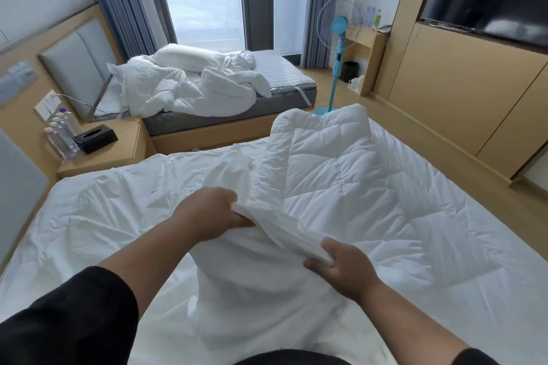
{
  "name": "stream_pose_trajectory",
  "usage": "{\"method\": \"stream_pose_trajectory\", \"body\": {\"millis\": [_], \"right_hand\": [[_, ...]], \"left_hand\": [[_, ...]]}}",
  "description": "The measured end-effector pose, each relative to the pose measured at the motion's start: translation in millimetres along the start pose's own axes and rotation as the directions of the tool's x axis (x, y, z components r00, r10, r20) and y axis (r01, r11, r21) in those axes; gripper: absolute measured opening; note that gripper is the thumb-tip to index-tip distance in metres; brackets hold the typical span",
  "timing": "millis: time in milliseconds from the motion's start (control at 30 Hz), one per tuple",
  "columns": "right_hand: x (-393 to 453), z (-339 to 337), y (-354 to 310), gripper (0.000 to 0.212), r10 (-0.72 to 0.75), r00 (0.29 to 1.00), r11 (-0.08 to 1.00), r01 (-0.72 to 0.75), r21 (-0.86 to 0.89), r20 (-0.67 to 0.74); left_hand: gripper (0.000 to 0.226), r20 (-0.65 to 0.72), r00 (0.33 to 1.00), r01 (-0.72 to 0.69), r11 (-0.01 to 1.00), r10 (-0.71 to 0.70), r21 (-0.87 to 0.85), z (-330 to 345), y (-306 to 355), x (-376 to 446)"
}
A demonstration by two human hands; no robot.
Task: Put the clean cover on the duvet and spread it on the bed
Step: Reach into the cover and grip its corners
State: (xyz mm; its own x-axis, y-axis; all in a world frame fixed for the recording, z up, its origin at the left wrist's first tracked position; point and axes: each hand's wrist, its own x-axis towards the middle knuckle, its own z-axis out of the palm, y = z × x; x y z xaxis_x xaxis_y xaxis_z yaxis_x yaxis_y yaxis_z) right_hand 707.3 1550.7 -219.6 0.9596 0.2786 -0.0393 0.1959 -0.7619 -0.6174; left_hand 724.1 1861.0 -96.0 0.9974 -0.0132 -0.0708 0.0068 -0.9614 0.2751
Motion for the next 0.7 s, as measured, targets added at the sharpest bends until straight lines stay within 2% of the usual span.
{"method": "stream_pose_trajectory", "body": {"millis": [33,67,133,233,333,400,500,567,633,667,700], "right_hand": [[0,-6,12,0.046,0.069,0.997,0.985,-0.061,-0.163,0.044],[-1,-9,23,0.048,0.149,0.985,0.96,-0.124,-0.249,0.084],[-6,-6,34,0.056,0.237,0.955,0.933,-0.172,-0.318,0.18],[-15,20,30,0.082,0.252,0.925,0.942,-0.168,-0.291,0.283],[-22,47,18,0.093,0.152,0.931,0.987,-0.128,-0.094,0.332],[-23,55,10,0.078,0.083,0.944,0.994,-0.101,0.041,0.319],[-25,58,3,0.047,0.042,0.987,0.999,-0.047,0.029,0.155],[-25,57,0,0.051,0.021,0.994,1.0,-0.02,-0.013,0.109],[-24,58,-5,0.062,0.023,0.989,0.999,-0.027,0.026,0.143],[-23,59,-9,0.056,0.032,0.985,0.996,-0.045,0.071,0.171],[-20,60,-14,0.042,0.044,0.979,0.991,-0.068,0.112,0.199]], "left_hand": [[0.058,-0.002,1.0,-0.013,1.0,0.013,0.01,-1,0,-2],[0.057,-0.002,1.0,-0.027,0.999,0.027,0.02,-2,1,-4],[0.06,-0.001,0.998,-0.057,0.998,0.057,0.034,-2,5,-7],[0.063,0.021,0.997,-0.076,0.996,0.076,0.037,-3,11,-8],[0.065,0.071,0.996,-0.062,0.997,0.059,0.038,-8,12,-9],[0.069,0.084,0.995,-0.051,0.998,0.047,0.045,-10,11,-10],[0.078,0.108,0.993,-0.054,0.997,0.047,0.059,-9,9,-10],[0.089,0.141,0.99,-0.039,0.998,0.032,0.049,-8,7,-9],[0.095,0.17,0.985,-0.025,0.999,0.02,0.028,-7,5,-8],[0.093,0.179,0.984,-0.024,0.999,0.02,0.023,-7,5,-9],[0.089,0.185,0.982,-0.029,0.999,0.022,0.031,-7,4,-9]]}}
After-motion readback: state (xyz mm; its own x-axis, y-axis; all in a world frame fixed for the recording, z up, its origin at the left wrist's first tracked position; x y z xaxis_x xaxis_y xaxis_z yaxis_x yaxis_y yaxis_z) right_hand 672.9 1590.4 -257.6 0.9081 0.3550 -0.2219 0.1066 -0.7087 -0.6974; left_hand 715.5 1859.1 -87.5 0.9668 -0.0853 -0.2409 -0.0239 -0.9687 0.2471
